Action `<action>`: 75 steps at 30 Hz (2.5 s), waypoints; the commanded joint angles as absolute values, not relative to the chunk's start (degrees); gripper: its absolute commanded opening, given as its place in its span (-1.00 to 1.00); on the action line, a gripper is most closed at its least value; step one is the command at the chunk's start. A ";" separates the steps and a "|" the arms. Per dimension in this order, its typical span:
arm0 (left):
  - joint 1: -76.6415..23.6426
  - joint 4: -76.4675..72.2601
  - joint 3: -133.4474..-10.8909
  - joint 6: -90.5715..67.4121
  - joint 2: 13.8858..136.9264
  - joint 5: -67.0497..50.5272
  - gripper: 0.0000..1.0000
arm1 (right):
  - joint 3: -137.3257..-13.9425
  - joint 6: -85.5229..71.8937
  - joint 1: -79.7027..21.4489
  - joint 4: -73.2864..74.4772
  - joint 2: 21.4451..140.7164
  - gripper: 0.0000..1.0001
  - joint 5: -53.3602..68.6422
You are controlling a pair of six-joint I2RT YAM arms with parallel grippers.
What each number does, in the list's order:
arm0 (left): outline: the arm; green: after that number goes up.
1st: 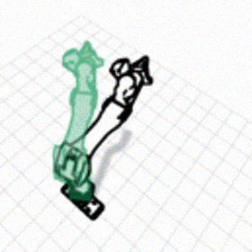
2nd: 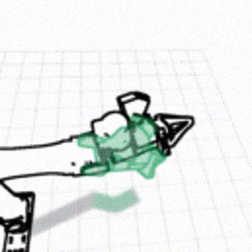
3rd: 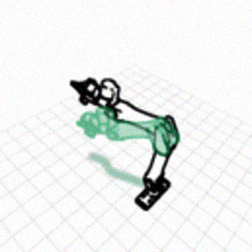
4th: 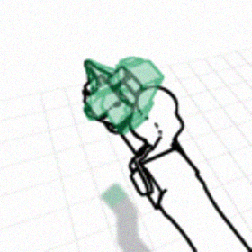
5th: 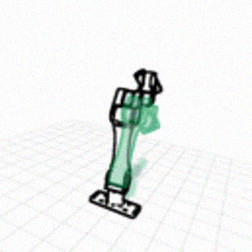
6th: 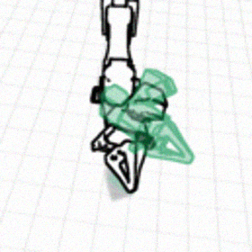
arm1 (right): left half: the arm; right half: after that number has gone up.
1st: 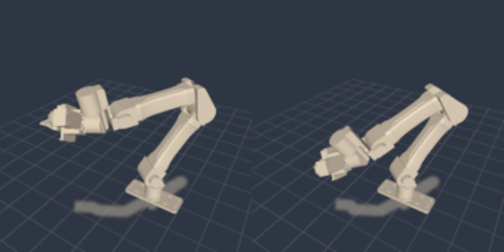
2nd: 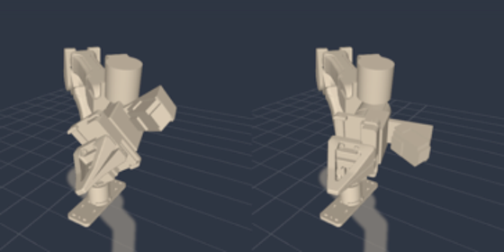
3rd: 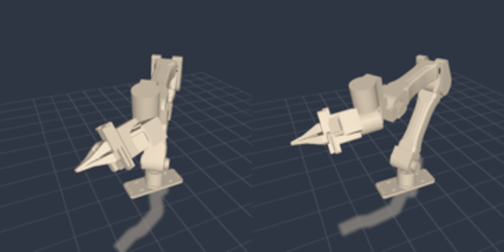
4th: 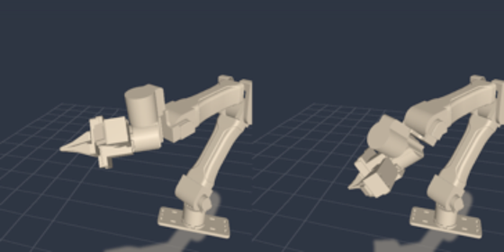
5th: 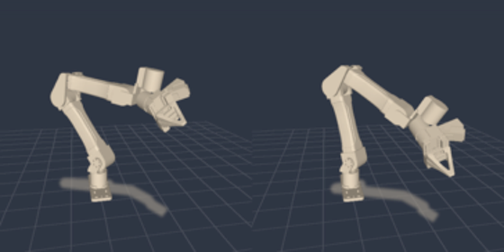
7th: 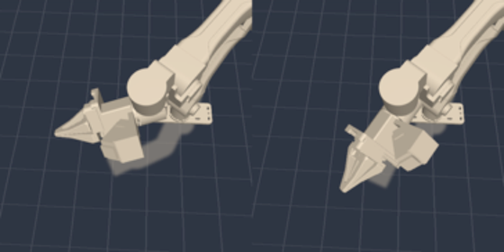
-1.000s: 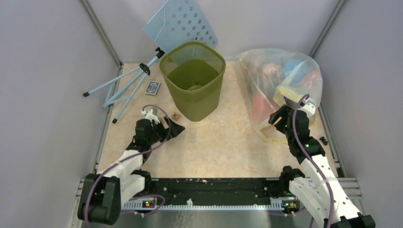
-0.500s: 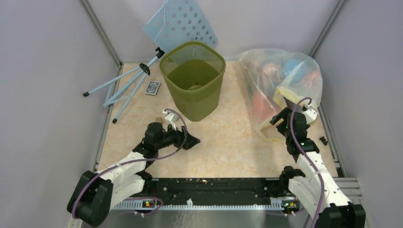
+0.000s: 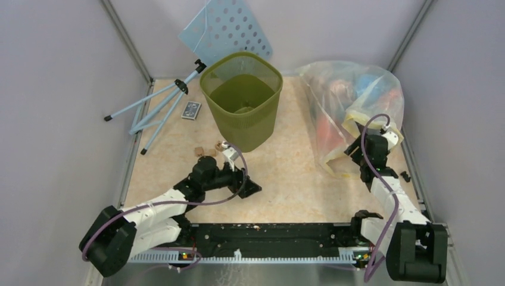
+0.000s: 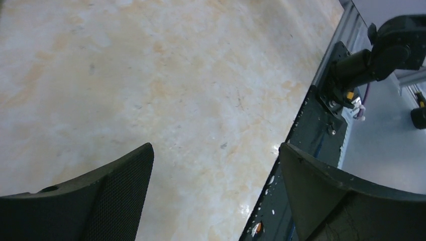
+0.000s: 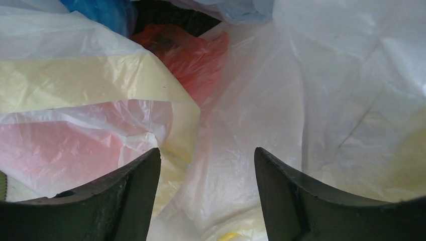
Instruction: Put the trash bags into the trash bin
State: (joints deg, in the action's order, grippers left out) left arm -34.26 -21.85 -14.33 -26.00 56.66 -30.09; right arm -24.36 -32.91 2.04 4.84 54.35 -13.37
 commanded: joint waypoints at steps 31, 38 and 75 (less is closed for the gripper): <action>-67.68 -15.09 -67.67 -8.57 99.78 14.64 0.97 | -44.01 -24.08 2.29 10.93 46.92 -0.03 29.44; -64.58 -15.66 -73.65 -9.47 102.98 12.07 0.97 | -44.36 -28.26 2.36 16.07 42.83 0.18 16.76; -56.19 -6.84 -87.31 -18.70 117.70 -5.97 -0.87 | -37.79 -40.78 2.31 34.41 18.94 -0.29 -3.01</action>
